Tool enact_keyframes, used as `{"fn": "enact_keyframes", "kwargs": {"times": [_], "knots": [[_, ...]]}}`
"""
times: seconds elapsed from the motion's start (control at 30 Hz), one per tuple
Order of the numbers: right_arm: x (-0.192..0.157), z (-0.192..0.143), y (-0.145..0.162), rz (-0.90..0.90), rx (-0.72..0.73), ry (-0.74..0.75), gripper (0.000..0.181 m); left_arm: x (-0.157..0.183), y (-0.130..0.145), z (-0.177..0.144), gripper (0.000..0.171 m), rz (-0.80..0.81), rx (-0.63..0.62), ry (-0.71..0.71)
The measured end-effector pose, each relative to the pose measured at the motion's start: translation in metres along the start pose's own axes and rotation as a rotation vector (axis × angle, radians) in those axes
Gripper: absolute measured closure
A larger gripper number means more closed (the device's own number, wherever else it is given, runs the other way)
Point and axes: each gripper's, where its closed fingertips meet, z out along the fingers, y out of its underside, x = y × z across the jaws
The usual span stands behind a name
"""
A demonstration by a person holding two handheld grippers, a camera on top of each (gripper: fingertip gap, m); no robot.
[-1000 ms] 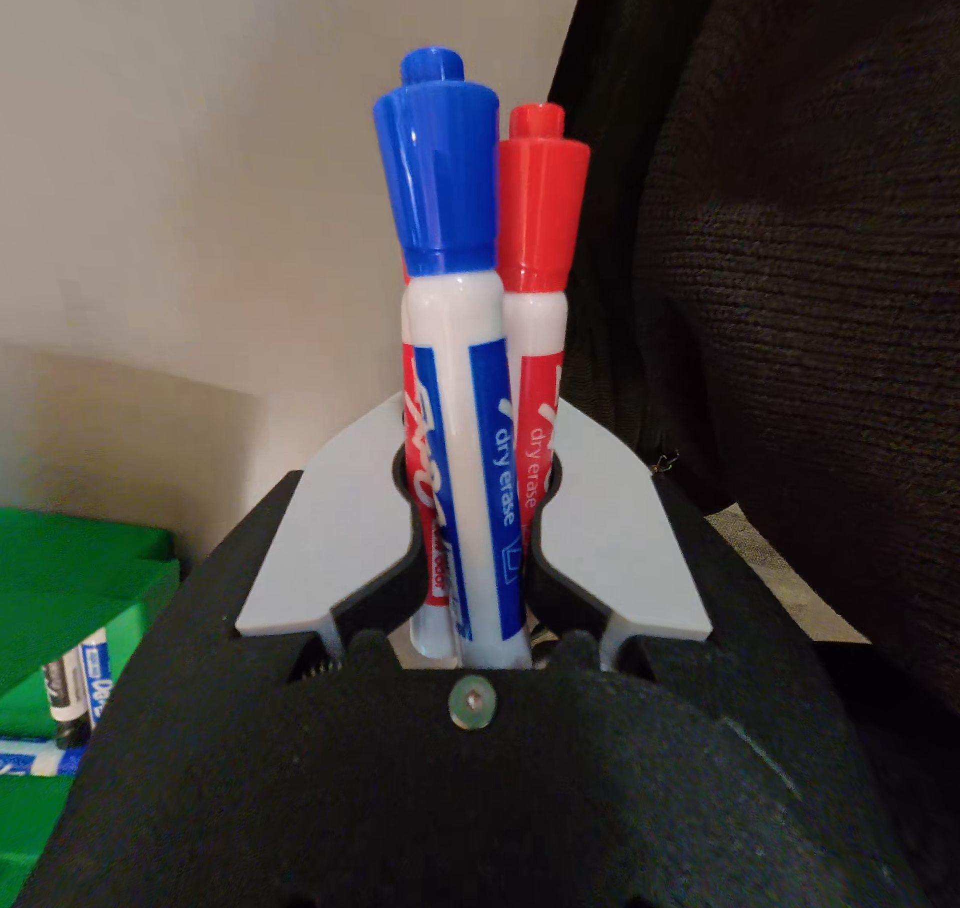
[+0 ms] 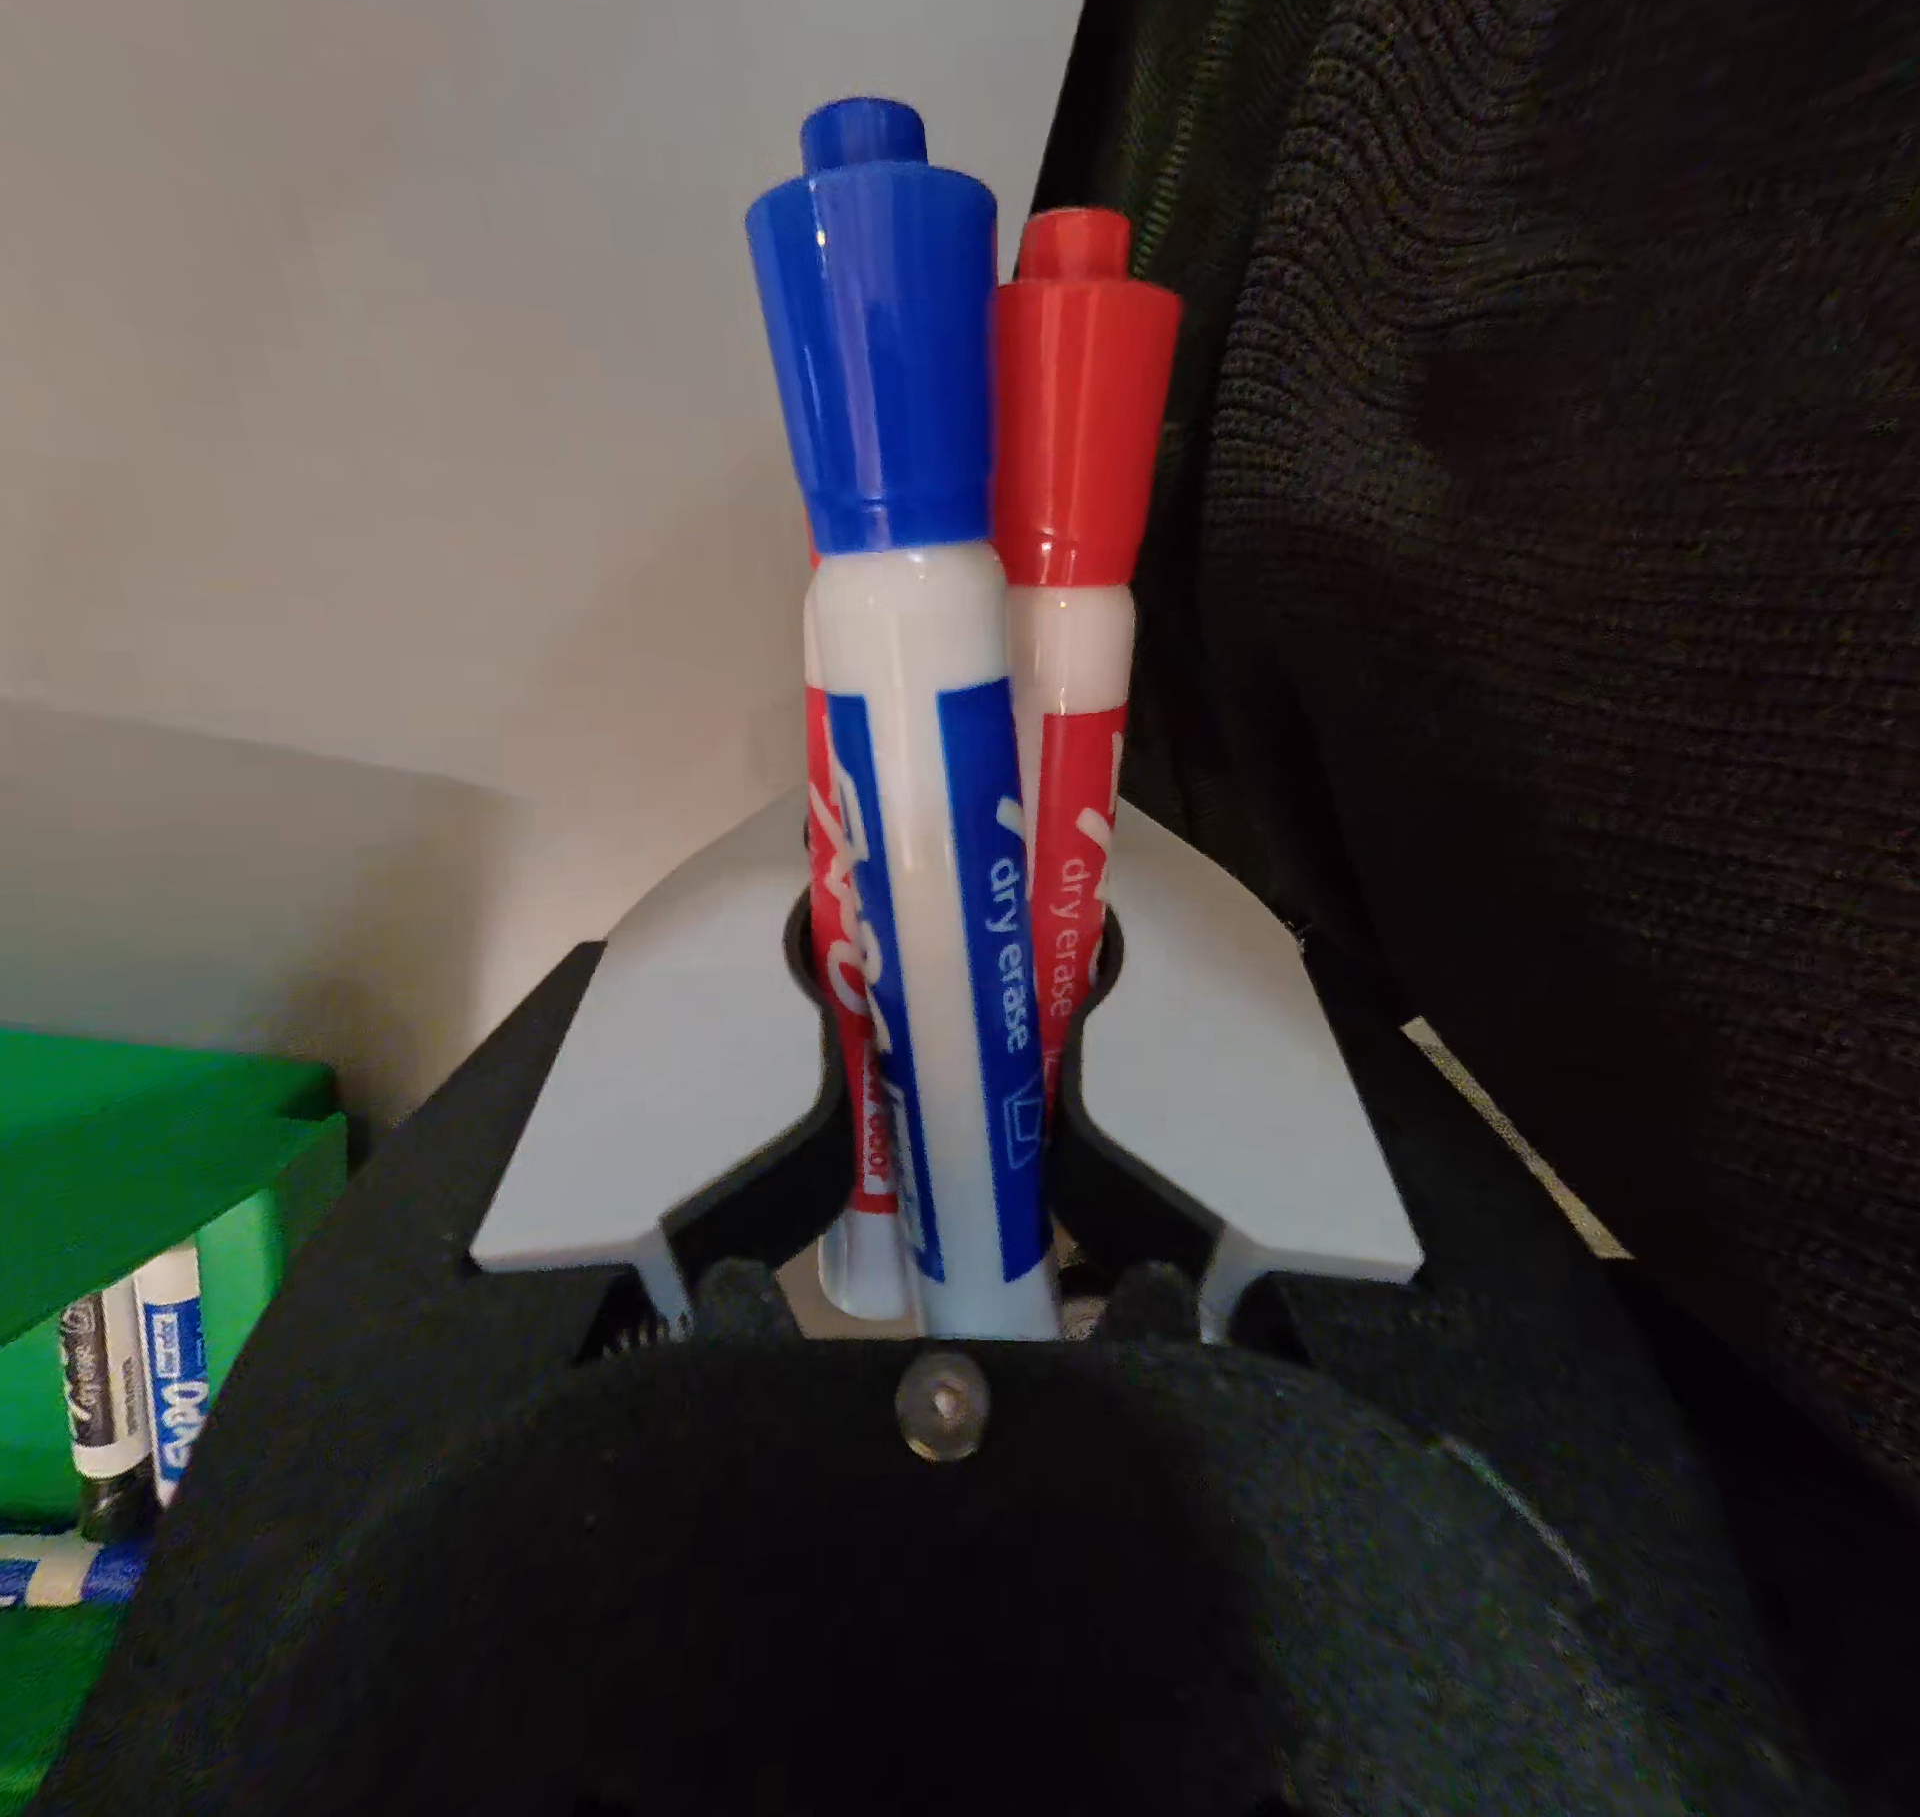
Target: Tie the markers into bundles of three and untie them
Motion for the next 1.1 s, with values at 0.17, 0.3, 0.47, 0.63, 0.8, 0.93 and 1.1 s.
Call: {"fn": "enact_keyframes", "kwargs": {"times": [0.17,0.3,0.47,0.63,0.8,0.93,1.1], "knots": [[-0.004,-0.010,-0.018,-0.135,0.086,0.053,0.180,-0.001,0.000,0.003,0.129,-0.006,-0.009,0.008],[0.006,0.003,0.000,-0.301,-0.087,0.167,0.180,-0.001,-0.002,0.004,0.128,-0.007,-0.011,0.010],[-0.011,0.009,-0.021,-0.227,-0.013,0.071,0.180,0.001,-0.002,0.006,0.129,-0.007,-0.019,0.013],[-0.024,0.032,-0.013,-0.259,-0.059,0.010,0.180,0.002,0.000,0.007,0.128,-0.004,-0.021,0.017],[-0.056,0.055,0.019,-0.285,-0.249,-0.193,0.151,0.001,0.002,0.006,0.128,-0.011,-0.016,0.018],[-0.021,0.064,0.014,-0.370,-0.295,0.014,0.159,0.000,0.003,0.006,0.128,-0.014,-0.017,0.020],[0.055,0.068,0.049,-0.309,-0.677,0.265,0.149,0.000,0.004,0.006,0.128,-0.018,-0.015,0.023]]}}
